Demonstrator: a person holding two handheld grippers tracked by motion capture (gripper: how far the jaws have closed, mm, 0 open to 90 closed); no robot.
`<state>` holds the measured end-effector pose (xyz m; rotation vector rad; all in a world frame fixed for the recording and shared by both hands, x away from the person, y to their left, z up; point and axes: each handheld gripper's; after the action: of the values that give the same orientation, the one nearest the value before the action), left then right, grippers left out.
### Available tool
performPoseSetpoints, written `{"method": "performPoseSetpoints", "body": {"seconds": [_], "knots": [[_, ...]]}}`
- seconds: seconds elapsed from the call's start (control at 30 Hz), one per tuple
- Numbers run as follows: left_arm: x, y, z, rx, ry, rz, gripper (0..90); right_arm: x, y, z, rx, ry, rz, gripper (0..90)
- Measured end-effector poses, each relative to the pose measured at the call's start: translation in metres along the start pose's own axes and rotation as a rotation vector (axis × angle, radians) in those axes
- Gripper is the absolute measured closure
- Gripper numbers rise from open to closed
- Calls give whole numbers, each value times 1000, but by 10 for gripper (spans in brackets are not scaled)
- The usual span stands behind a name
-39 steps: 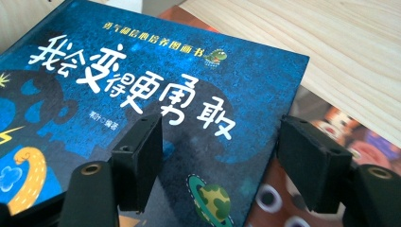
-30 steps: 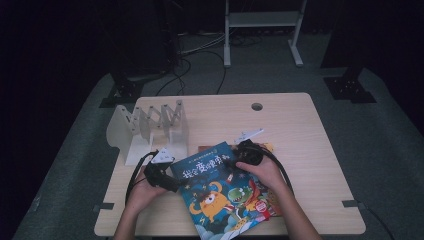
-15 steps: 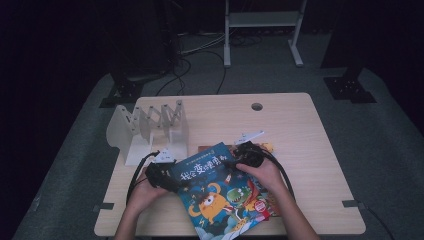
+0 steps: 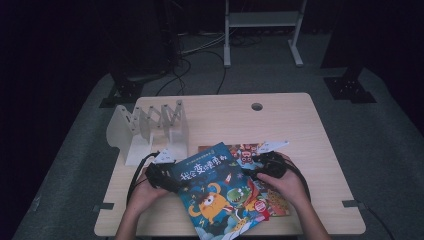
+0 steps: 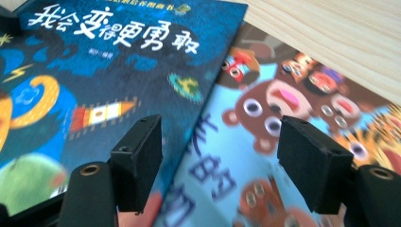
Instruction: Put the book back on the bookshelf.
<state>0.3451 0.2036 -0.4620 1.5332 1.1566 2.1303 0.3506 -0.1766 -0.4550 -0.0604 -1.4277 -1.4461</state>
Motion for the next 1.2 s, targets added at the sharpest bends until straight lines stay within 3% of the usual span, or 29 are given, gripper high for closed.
{"method": "performPoseSetpoints", "body": {"seconds": [0.3,0.7,1.0,1.2], "knots": [[0,0,0,0,1,0,0,33,-30,-6,-5,-23,-4,307],[0,0,0,2,0,1,0,68,-74,-7,-5,-16,2,292],[0,0,0,7,1,-3,0,83,-90,6,25,23,1,287],[0,0,0,9,3,-4,0,86,-96,11,40,22,16,285]]}}
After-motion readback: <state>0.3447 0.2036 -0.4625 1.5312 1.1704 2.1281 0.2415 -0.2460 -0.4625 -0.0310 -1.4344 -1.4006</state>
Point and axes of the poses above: each handheld gripper's, and its own axes: x roughly backward along the jaws, y roughly out of its top, z roughly to its left, and after that the axes turned 14 degrees about -x, right-handed
